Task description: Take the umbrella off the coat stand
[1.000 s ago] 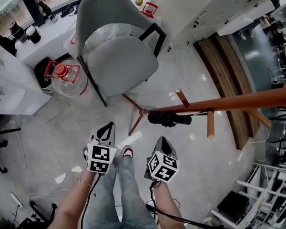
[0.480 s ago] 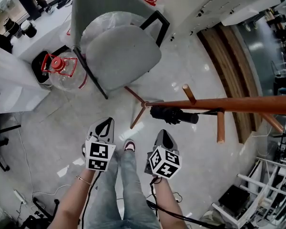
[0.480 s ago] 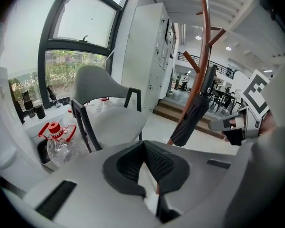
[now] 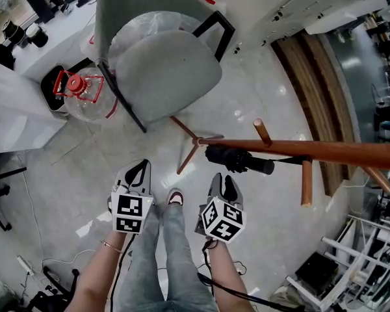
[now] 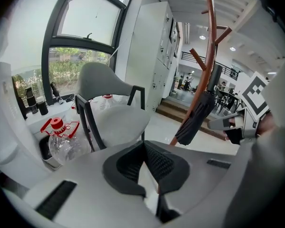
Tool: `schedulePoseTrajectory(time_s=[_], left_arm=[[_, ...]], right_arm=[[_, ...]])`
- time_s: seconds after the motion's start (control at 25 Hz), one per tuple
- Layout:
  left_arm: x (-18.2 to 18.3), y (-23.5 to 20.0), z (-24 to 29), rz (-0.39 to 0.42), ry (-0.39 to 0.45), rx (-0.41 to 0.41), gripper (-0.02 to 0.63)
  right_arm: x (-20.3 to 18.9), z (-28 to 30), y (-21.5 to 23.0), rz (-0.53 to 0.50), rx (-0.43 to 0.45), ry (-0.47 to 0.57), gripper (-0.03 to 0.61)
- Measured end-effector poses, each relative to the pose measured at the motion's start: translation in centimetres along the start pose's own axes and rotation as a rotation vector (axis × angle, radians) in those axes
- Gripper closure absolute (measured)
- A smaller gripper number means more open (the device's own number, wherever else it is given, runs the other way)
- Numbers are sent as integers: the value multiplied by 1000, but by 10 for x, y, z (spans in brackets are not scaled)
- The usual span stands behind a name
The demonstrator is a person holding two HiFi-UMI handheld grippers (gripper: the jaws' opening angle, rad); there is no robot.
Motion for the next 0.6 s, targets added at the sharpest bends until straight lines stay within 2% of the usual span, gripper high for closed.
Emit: schedulePoseTrajectory(time_s=[0.12, 0.32, 0.6], left_arm=[[-2, -4, 1, 1, -4, 5, 609], [-6, -7, 2, 20, -15, 2, 609], [-17, -10, 4, -8, -34, 22, 609]], right_arm=[[0, 6, 0, 13, -8, 11, 454], [2, 16, 2, 38, -19, 38, 362], [3, 33, 1, 48, -9, 65, 283]])
Point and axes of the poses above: the fingertips, and each gripper's own axes: z forward along the fingers, y to its right, x out of its top, the point moved 10 cm from there along -z, backward along the fingers, and after that the axes turned 2 degrees about z, right-handed, at the moved point
